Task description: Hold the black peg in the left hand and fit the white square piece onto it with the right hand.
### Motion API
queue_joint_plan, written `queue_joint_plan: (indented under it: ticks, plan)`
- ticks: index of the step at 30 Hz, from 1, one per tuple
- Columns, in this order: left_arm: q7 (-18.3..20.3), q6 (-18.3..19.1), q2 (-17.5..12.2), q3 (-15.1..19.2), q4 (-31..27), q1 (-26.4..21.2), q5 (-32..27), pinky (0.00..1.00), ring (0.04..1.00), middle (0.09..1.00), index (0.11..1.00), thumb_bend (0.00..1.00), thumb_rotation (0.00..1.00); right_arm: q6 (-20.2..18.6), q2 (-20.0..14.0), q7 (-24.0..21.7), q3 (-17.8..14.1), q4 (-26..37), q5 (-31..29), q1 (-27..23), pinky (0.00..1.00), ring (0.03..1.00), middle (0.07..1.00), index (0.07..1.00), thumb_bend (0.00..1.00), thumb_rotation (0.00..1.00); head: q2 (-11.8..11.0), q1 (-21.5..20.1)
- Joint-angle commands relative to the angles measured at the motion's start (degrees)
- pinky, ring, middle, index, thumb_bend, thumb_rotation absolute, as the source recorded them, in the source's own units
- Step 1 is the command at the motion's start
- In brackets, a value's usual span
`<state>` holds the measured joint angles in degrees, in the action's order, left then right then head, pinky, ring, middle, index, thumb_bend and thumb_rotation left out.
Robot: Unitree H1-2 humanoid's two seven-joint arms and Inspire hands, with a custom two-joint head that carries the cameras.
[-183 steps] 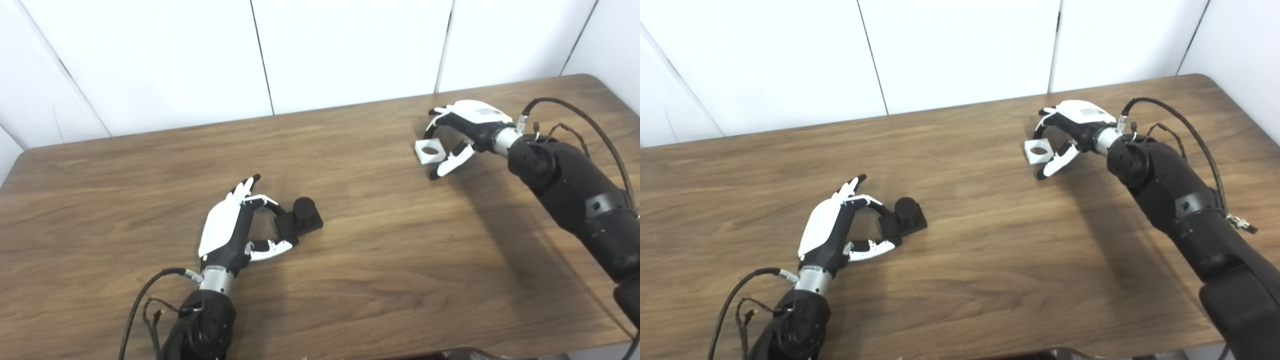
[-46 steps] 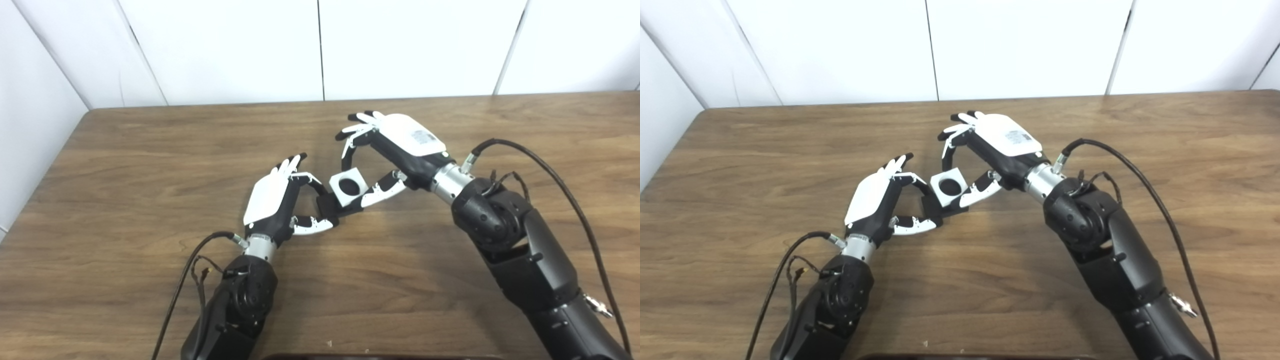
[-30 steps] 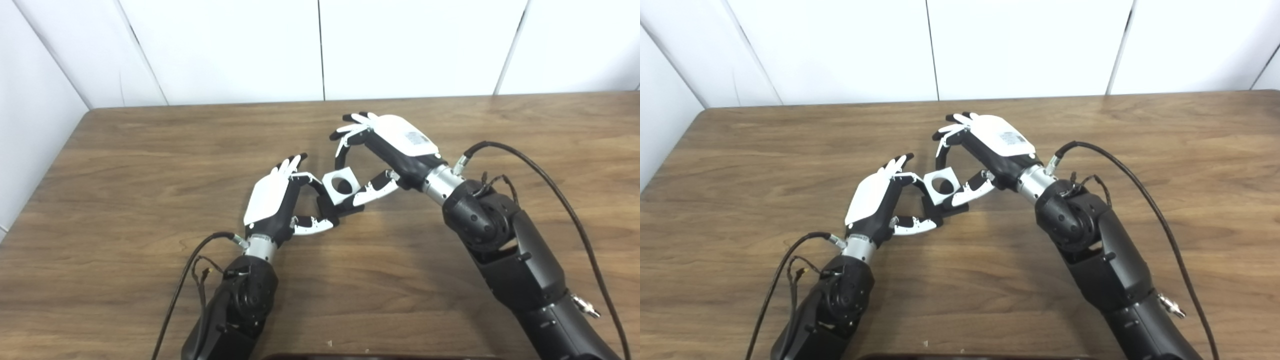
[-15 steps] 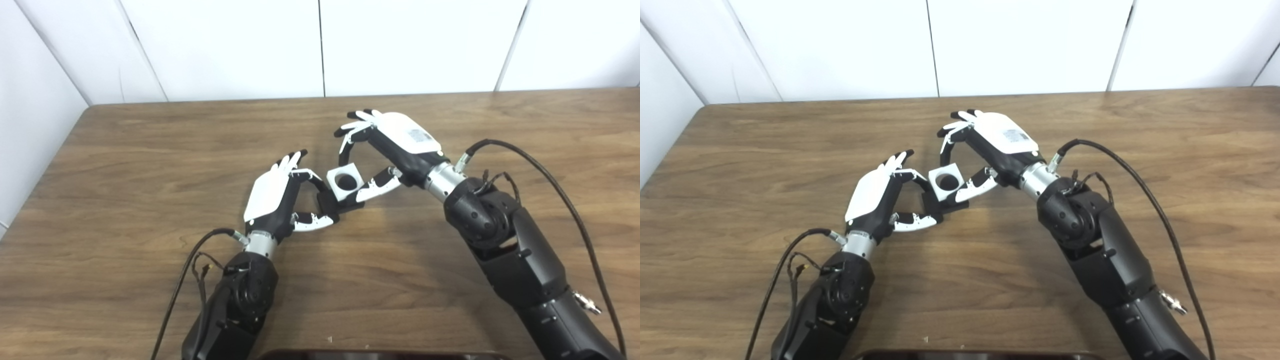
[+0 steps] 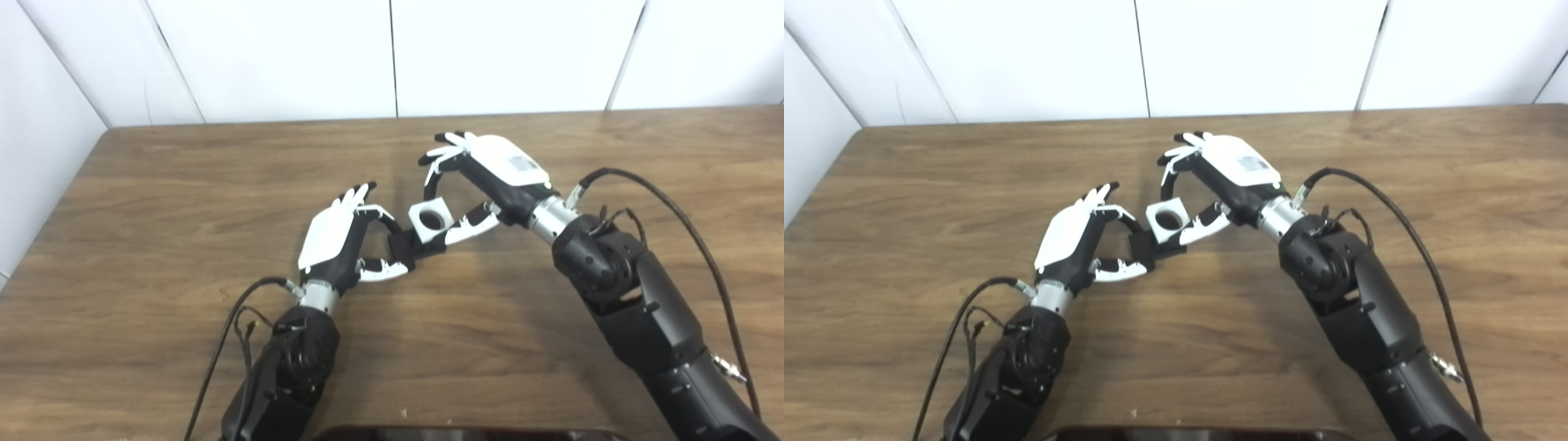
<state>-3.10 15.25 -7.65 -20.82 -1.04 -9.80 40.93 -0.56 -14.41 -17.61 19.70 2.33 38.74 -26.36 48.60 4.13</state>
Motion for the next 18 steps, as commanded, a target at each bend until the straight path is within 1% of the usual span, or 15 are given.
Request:
queue_joint_plan:
  ticks: [1, 8, 15, 18]
  plan:
    - [2.4, 2.3, -0.7, -1.0, 0.6, 1.3, 2.1, 1.00, 1.000, 0.982, 0.491, 0.52, 0.08, 1.6, -0.2, 1.8, -0.6, -0.4, -0.4, -1.2, 1.00, 0.932, 0.801, 0.481, 0.52, 0.14, 0.1, 0.3]
    - [2.6, 3.4, -0.1, -1.5, -0.4, 1.5, 2.0, 1.00, 1.000, 0.987, 0.491, 0.52, 0.09, 0.9, 0.1, 1.6, 0.3, -2.5, -0.8, -0.1, 1.00, 0.931, 0.806, 0.481, 0.52, 0.14, 0.7, 1.2]
    - [2.6, 4.2, 0.2, -1.9, -1.0, 1.7, 1.8, 1.00, 1.000, 0.987, 0.491, 0.52, 0.08, 2.0, 1.6, 4.1, 1.7, -6.6, -1.4, 1.5, 1.00, 0.930, 0.810, 0.481, 0.52, 0.14, 1.2, 2.6]
    - [2.2, 4.0, 0.2, -2.1, -0.7, 1.7, 1.8, 1.00, 1.000, 0.984, 0.491, 0.52, 0.09, 1.8, 2.4, 4.9, 2.5, -7.4, -1.4, 2.0, 1.00, 0.933, 0.811, 0.482, 0.52, 0.14, 1.2, 2.7]
